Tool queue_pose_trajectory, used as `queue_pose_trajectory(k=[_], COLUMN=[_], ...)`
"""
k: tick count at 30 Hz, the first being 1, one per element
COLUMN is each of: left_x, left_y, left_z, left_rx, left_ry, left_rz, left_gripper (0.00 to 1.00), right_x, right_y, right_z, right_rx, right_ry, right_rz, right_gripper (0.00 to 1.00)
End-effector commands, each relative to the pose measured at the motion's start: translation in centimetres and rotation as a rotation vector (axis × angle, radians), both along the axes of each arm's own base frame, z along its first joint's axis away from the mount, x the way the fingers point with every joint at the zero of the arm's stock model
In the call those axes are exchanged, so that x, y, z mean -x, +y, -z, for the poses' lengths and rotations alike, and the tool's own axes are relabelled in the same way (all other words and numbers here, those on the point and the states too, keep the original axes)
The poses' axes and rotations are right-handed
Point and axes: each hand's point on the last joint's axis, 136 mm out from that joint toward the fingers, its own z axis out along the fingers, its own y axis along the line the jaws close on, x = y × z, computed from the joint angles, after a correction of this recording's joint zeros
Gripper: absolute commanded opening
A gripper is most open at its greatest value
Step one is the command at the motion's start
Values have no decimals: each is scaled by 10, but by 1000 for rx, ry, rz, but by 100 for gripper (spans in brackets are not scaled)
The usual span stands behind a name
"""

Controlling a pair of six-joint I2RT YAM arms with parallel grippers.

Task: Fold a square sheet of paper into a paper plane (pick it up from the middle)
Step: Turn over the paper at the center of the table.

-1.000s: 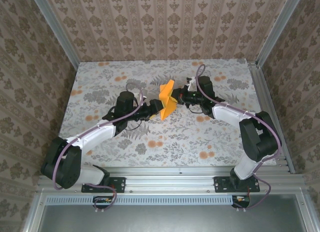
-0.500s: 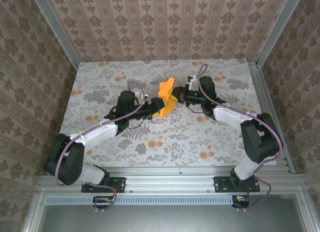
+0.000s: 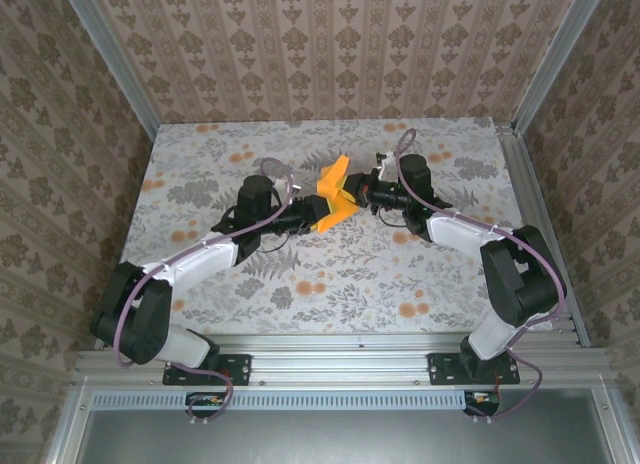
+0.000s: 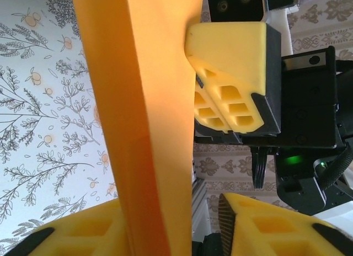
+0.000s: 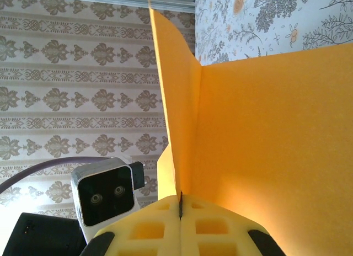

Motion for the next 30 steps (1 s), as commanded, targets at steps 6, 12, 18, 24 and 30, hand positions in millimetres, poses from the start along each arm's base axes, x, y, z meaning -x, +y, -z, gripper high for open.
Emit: queue_pose_trajectory(k=[6,12,18,24,30], left_x=[-1,-3,-3,-4,-8], left_y=[-2,1,3,8,33], left_z=[-13,-12,-13,-12,-1], left_rx=[-3,-29,-44,-78,-343], left_ry=[-46,-57,-64,-79,-164], left_rz=[34,36,40,39,26], left_gripper=[29,16,7,3,2], right_x=[6,6,5,5,8], right_y=[-3,-2,-2,-8,-34], right_z=[-12,-9,-5,6,23], right_rx=[-27,-23,-14,37,161], right_ry=[-30,-25,-20,-7,13], right_rz=[-21,-25,-29,-18,19], right_gripper=[0,0,1,27,37])
